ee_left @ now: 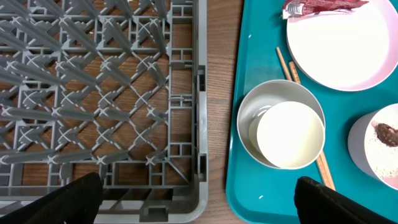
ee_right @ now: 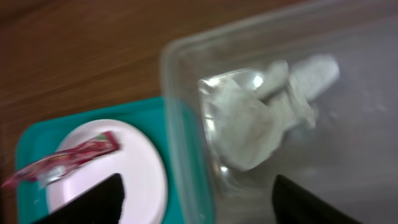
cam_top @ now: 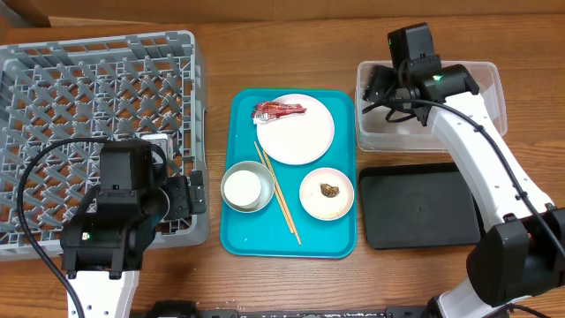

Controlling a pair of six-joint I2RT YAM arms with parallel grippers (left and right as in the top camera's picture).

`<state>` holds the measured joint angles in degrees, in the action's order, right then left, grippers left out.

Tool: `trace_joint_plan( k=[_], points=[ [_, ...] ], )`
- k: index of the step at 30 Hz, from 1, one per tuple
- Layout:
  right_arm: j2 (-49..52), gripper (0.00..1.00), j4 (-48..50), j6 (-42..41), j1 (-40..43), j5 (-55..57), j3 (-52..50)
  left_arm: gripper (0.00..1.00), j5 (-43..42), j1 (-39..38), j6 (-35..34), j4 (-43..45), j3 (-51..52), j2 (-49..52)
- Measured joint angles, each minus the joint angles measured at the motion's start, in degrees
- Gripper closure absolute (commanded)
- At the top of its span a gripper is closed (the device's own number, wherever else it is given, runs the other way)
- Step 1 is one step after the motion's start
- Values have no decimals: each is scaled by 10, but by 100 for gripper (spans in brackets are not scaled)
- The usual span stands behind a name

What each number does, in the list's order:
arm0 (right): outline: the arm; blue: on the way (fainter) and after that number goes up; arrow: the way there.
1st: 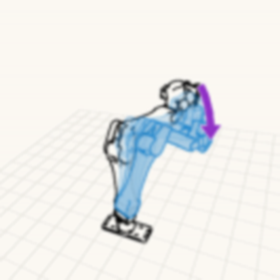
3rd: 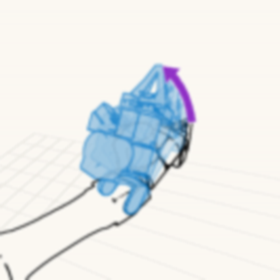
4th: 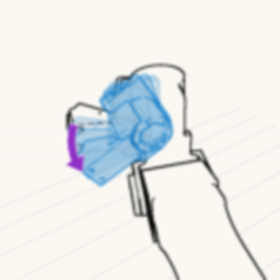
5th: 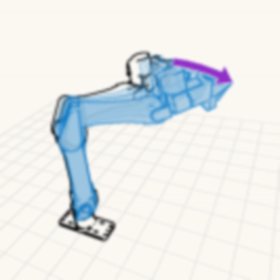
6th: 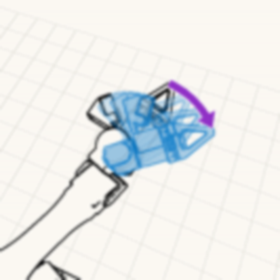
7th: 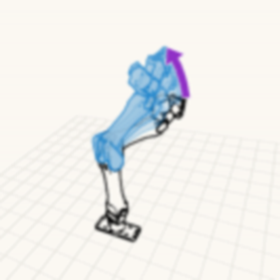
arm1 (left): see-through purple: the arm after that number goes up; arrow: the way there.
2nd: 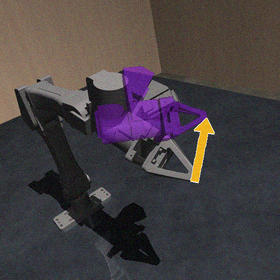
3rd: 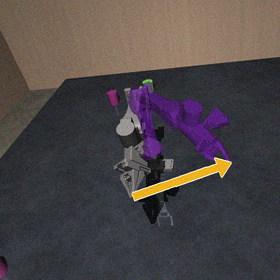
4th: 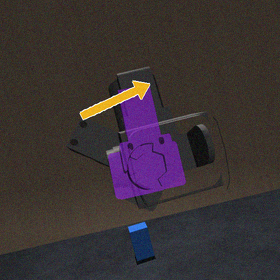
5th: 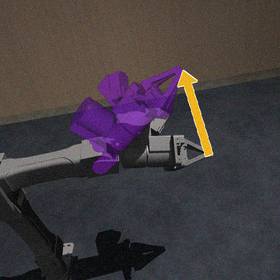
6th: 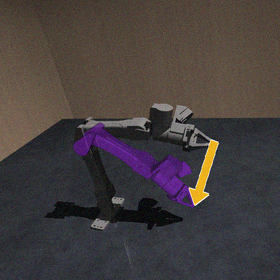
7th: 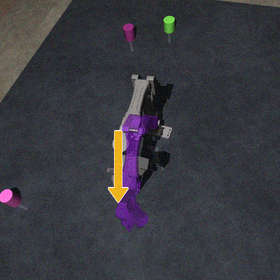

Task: Sort waste into correct bins and load items into the dishwasher
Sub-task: 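Grasp the red snack wrapper with the right gripper, drop into clear bin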

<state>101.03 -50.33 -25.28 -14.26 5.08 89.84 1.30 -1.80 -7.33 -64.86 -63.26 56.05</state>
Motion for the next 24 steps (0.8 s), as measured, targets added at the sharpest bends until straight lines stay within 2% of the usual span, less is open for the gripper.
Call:
trace_joint_plan(
  k=[2, 3, 7, 15, 17, 18, 21, 24],
  points=[
    [0, 25, 48, 16, -1, -43, 0, 0, 0, 0, 0, 2, 0, 0],
    [0, 21, 65, 25, -2, -59, 0, 0, 0, 0, 0, 1, 0, 0],
    [0, 20, 150, 113, -31, -139, 0, 0, 0, 0, 0, 2, 0, 0],
    [48, 20, 164, 345, -135, -162, 0, 0, 0, 0, 0, 2, 0, 0],
    [73, 20, 173, 376, -140, -161, 0, 0, 0, 0, 0, 1, 0, 0],
    [85, 15, 183, 392, -140, -160, 0, 0, 0, 0, 0, 2, 0, 0],
    [129, 11, 208, 450, -143, -162, 0, 0, 0, 0, 0, 1, 0, 0],
    [159, 11, 240, 507, -155, -168, 0, 0, 0, 0, 0, 2, -1, 0]
  ],
)
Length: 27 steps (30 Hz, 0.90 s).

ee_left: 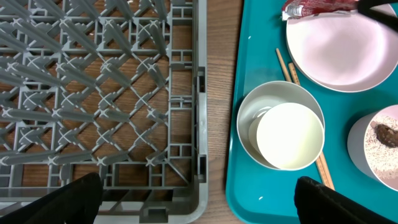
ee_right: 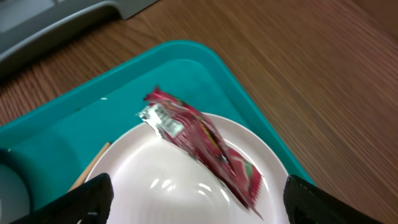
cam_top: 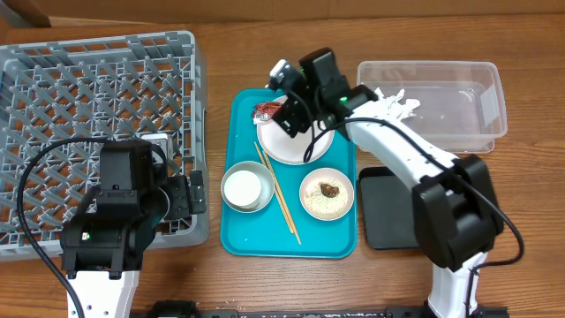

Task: Sort waste into correct bins and load items into the dishwasher
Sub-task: 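Grasp the red snack wrapper with the right gripper, drop into clear bin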

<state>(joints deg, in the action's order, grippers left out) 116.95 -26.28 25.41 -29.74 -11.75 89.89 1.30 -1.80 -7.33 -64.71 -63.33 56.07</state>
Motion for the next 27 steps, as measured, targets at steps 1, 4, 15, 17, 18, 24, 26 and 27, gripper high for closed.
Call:
trace_joint_plan(
  k=[1, 4, 15, 17, 18, 24, 26, 27],
  points=[
    [6, 11, 6, 7, -4, -1, 0, 0, 0, 0, 0, 0, 0, 0],
    [26, 11, 44, 26, -16, -3, 0, 0, -2, 0, 0, 0, 0, 0],
    [69, 18, 112, 45, -33, -4, 0, 0, -2, 0, 0, -4, 0, 0],
    [73, 18, 131, 46, -34, -5, 0, 0, -2, 0, 0, -5, 0, 0],
    [75, 19, 136, 47, -34, -5, 0, 0, -2, 0, 0, -5, 0, 0],
    [85, 33, 146, 47, -34, -5, 0, 0, -2, 0, 0, -11, 0, 0],
    [90, 58, 147, 49, -34, -5, 0, 0, -2, 0, 0, -11, 0, 0],
    [92, 70, 147, 45, -34, -4, 0, 0, -2, 0, 0, -12, 0, 0]
  ],
)
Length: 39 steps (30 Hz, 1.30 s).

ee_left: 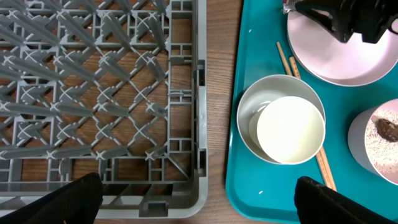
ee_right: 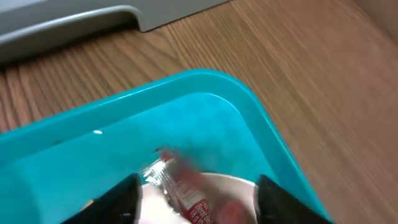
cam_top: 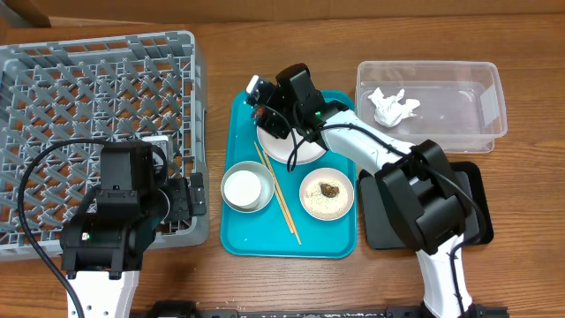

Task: Sort waste into correct bins and load items into the dishwasher
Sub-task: 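Grasp the red snack wrapper with the right gripper, drop into clear bin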

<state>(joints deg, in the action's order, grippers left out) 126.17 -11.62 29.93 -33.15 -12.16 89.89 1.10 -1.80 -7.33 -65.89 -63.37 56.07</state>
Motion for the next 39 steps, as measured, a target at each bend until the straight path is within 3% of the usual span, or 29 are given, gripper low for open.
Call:
trace_joint_plan(
  k=[4, 14, 20, 26, 27, 30, 34, 39],
  points=[
    [1, 96, 1, -1, 0, 1, 0, 0, 0, 0, 0, 0, 0, 0],
    [-30, 96, -73, -126, 2, 85, -1, 0, 0, 0, 0, -1, 0, 0],
    [-160, 96, -161, -242, 34, 150, -1, 0, 0, 0, 0, 0, 0, 0],
    [-268, 96, -256, -397, 144, 209, 5, 0, 0, 0, 0, 1, 0, 0],
    [-271, 95, -265, -413, 158, 213, 5, 0, 0, 0, 0, 1, 0, 0],
    [-264, 59, -322, -491, 224, 222, 4, 0, 0, 0, 0, 2, 0, 0],
    [-246, 53, -329, -525, 269, 211, 2, 0, 0, 0, 0, 9, 0, 0],
    [-251, 53, -339, -532, 288, 186, 2, 0, 0, 0, 0, 14, 0, 0]
  ],
)
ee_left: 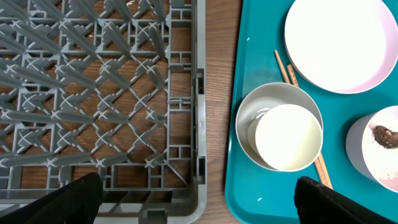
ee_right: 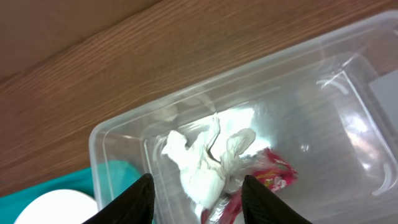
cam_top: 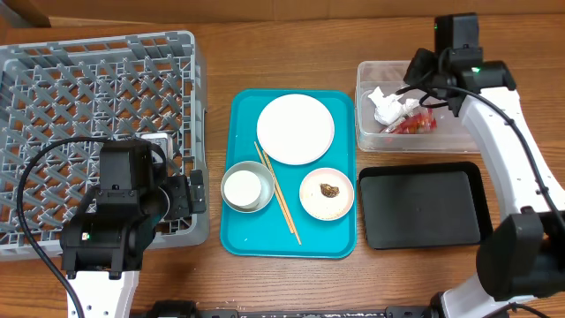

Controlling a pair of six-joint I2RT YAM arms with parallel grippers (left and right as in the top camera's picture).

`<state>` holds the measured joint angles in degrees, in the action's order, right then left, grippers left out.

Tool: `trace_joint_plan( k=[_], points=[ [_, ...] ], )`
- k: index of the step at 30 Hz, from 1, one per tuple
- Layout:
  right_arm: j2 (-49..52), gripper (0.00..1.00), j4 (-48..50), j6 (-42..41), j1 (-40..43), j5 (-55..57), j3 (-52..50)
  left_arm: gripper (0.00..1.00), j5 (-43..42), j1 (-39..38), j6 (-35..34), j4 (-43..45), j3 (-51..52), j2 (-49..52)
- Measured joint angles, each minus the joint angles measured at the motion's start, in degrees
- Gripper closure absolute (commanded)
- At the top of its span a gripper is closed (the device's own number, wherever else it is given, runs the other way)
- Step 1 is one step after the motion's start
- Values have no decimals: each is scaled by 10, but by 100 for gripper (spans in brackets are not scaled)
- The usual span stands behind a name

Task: Sort waste into correct bins and load items into the dishwasher
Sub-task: 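Grasp the red snack wrapper with the right gripper, drop into clear bin, then grasp the pink bowl of rice with the right gripper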

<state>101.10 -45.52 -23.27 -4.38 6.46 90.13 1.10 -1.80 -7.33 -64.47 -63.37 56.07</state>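
Observation:
A red snack wrapper [cam_top: 415, 124] lies in the clear plastic bin [cam_top: 485, 132] beside a crumpled white tissue [cam_top: 386, 106]. My right gripper [ee_right: 199, 208] hangs open above them, nothing between its fingers; the wrapper [ee_right: 267, 174] and tissue [ee_right: 205, 162] show just below. On the teal tray [cam_top: 247, 238] are a bare white plate [cam_top: 296, 129], nested white cups [cam_top: 246, 187], wooden chopsticks [cam_top: 281, 199] and a bowl with a food scrap [cam_top: 327, 193]. My left gripper [ee_left: 199, 202] stays open over the near right corner of the grey dish rack [cam_top: 88, 88].
A black tray [cam_top: 422, 208] lies in front of the clear bin, right of the teal tray. The dish rack fills the left side of the wooden table. A strip of bare wood separates rack and teal tray.
My right gripper was down at the red wrapper on the white plate; now it is open over the clear bin, the wrapper lies in the bin and the plate is bare. Left arm unmoved.
First my right gripper was over the clear bin with the tissue in it and the wrapper lay on the plate. Then it hung open above the wrapper, then low at it. Now the wrapper rests in the bin beside the tissue. My left gripper stayed open throughout.

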Motion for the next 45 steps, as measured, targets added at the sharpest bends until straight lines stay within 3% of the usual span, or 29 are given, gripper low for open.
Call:
trace_joint_plan(
  k=[8, 13, 20, 27, 34, 39, 42, 45],
  points=[
    [-114, 45, -138, 82, 17, -150, 5, 0, 0, 0, 0, 2, 0, 0],
    [-184, 44, -225, 113, -24, -203, -8, 0, 0, 0, 0, 2, -1, 0],
    [-243, 44, -191, 126, -182, -207, -108, 0, 0, 0, 0, 2, -1, 0],
    [-196, 46, -85, 114, -327, -171, -238, 0, 0, 0, 0, 1, -1, 0],
    [-79, 51, 23, 84, -363, -159, -273, 0, 0, 0, 0, -1, -1, 0],
    [-28, 67, 39, 63, -370, -153, -274, 0, 0, 0, 0, -1, -1, 0],
    [-2, 71, 39, 47, -370, -151, -274, 0, 0, 0, 0, -1, -1, 0],
    [9, 82, 38, 40, -370, -152, -274, 0, 0, 0, 0, -1, -1, 0]
  ],
)
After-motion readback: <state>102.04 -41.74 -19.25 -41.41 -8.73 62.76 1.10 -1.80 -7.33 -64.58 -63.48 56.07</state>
